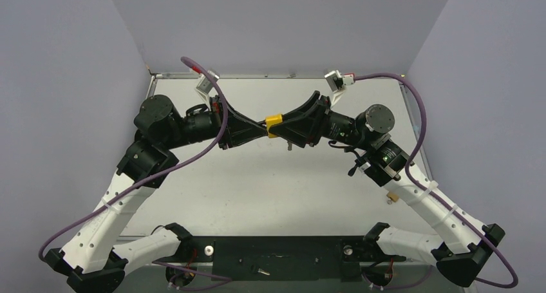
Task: Lock with the key
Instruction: Lock the lock, then place the key at the center of the board, then place the lock at the center of the board.
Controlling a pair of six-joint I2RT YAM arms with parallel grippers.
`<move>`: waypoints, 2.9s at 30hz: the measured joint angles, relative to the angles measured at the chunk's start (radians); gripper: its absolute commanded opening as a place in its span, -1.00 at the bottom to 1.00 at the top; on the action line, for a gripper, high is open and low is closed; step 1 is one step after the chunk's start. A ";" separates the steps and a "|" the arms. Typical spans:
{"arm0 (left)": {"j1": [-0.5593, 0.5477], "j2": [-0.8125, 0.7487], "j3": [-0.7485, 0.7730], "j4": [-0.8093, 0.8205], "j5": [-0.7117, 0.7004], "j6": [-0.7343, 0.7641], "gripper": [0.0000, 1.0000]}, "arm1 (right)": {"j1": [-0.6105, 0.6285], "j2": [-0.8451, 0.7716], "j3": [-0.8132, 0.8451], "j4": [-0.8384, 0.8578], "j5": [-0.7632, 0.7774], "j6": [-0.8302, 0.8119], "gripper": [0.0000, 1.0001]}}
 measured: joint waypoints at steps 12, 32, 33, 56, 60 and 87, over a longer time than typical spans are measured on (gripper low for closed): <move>0.062 0.000 0.000 -0.003 -0.033 -0.013 -1.00 | -0.090 -0.010 -0.051 -0.050 0.005 -0.044 0.46; 0.111 0.014 0.000 -0.034 0.108 -0.013 -1.00 | -0.172 -0.095 -0.111 0.054 -0.073 -0.022 -0.09; 0.111 0.014 0.000 -0.034 0.115 -0.013 -1.00 | -0.158 -0.092 -0.103 0.034 -0.069 -0.040 -0.11; 0.114 0.016 -0.013 -0.035 0.171 -0.018 -1.00 | -0.091 -0.073 -0.081 -0.026 -0.043 -0.095 -1.00; 0.121 0.017 -0.017 -0.050 0.171 -0.014 -1.00 | -0.097 -0.076 -0.080 -0.017 -0.041 -0.092 -1.00; 0.180 0.481 -0.212 0.211 -0.178 -0.121 -1.00 | -0.350 0.196 -0.106 -0.286 0.391 -0.097 -1.00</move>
